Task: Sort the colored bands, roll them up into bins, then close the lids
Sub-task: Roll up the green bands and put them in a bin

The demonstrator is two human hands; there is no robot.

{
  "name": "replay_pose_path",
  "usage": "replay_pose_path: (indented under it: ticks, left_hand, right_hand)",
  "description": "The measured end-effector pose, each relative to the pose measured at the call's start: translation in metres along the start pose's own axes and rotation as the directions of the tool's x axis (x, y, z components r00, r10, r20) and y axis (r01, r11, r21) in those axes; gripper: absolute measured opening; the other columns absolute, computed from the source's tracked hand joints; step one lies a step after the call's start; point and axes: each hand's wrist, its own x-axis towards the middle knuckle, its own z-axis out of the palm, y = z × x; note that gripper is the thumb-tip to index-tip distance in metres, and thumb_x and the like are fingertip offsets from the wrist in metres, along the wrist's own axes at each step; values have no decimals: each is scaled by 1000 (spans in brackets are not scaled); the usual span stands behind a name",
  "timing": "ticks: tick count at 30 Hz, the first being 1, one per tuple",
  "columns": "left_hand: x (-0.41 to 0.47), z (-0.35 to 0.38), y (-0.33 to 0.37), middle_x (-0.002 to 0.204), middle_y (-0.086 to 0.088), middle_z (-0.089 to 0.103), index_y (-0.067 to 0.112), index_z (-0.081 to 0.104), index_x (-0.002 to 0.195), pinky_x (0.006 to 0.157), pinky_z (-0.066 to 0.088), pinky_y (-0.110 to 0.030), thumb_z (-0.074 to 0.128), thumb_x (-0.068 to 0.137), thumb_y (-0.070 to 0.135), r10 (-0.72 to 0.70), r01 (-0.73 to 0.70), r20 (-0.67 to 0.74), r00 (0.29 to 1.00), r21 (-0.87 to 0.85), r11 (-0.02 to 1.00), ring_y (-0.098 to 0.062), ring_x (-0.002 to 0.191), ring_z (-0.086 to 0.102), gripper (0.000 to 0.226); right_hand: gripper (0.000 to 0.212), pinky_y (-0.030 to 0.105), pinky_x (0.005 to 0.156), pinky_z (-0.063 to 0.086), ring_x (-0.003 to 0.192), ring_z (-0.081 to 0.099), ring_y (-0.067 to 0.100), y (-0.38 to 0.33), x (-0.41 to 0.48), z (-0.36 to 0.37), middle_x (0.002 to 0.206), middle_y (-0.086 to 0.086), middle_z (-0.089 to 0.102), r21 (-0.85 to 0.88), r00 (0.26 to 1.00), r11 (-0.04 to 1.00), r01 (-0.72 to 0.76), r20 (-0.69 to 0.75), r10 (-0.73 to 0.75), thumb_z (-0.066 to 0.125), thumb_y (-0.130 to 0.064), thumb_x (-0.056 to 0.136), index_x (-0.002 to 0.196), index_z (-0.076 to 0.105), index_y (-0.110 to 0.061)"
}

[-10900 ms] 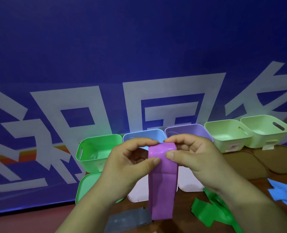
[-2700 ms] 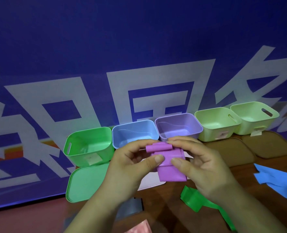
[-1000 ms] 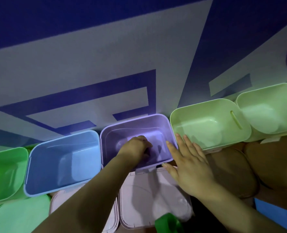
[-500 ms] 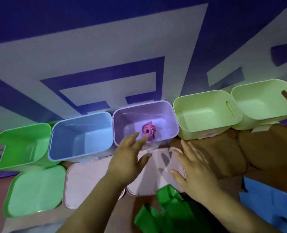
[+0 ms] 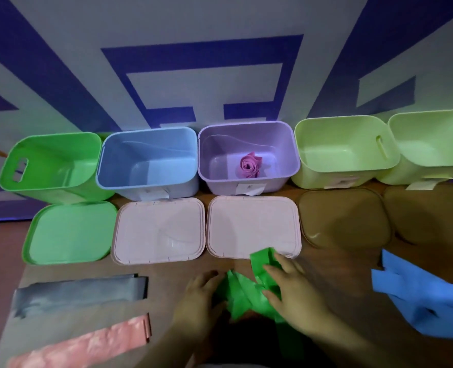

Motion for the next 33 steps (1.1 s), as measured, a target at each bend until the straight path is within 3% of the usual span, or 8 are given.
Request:
replay_pose_path:
  ticks: [7,12,15,19,23,28,30,33]
  left_hand:
    - [10,3,10,118,4,67,32,64,123,91,48,-28,65,83,25,-87,82,-48,995,-97,992,-22,107,62,41]
    - [4,-12,30,100,13,74,53,66,98,88,54,-30,63,77,22,-114,45,-132,985,-443,896,-6,95,68,37]
    - [-6,-34,51,90,7,76,29,74,92,82,54,-28,66,89,12,-95,-17,-137,986,-648,762,-3,86,68,18]
    - [-16,-65,80,82,-2,73,7,73,91,76,52,-25,64,89,-7,-139,-112,-217,966,-840,531,-11,80,65,16]
    - [-22,-85,92,73,0,68,2,72,91,75,53,-35,64,87,-10,-184,-144,-245,952,-887,438,-16,74,63,15]
    - [-35,-103,97,67,3,64,0,71,91,79,53,-43,64,87,-12,-221,-179,-282,934,-902,394,-15,71,60,15]
    - [-40,-108,97,67,2,62,4,71,88,80,52,-44,65,85,-11,-225,-186,-287,931,-904,385,-18,70,58,17]
    - [-50,-116,97,67,-1,59,8,71,84,73,54,-37,67,84,-11,-230,-190,-294,928,-902,389,-18,68,57,19]
  right_hand:
    - [52,43,93,54,124,57,30,-9,-1,-3,134,4,58,-53,998,997,63,-21,-64,70,-49,69,117,63,-31]
    - [47,30,99,47,122,53,13,-21,-2,-11,135,-9,54,140,989,985,105,-122,-88,68,-47,77,121,62,-34]
    - [43,18,92,49,104,60,-6,-39,-8,-23,119,-24,60,523,996,852,-3,-73,48,77,-36,76,117,63,-38]
    - [36,27,85,56,92,70,3,-64,-12,-41,97,-9,75,808,985,576,-124,30,170,79,-11,78,105,66,-31]
    - [25,31,73,54,80,71,20,-85,-17,-64,87,-3,74,885,977,461,-64,-40,212,73,1,80,92,67,-20]
    - [38,30,55,50,64,70,20,-105,-30,-82,85,-2,73,922,919,387,-5,-148,366,78,-1,77,89,66,-35]
    - [40,24,54,48,61,69,16,-113,-36,-92,92,-7,72,922,904,381,66,-216,368,77,1,78,90,65,-36]
    - [36,33,63,51,63,68,28,-124,-42,-103,87,-1,74,924,913,357,137,-257,316,75,3,79,84,68,-32]
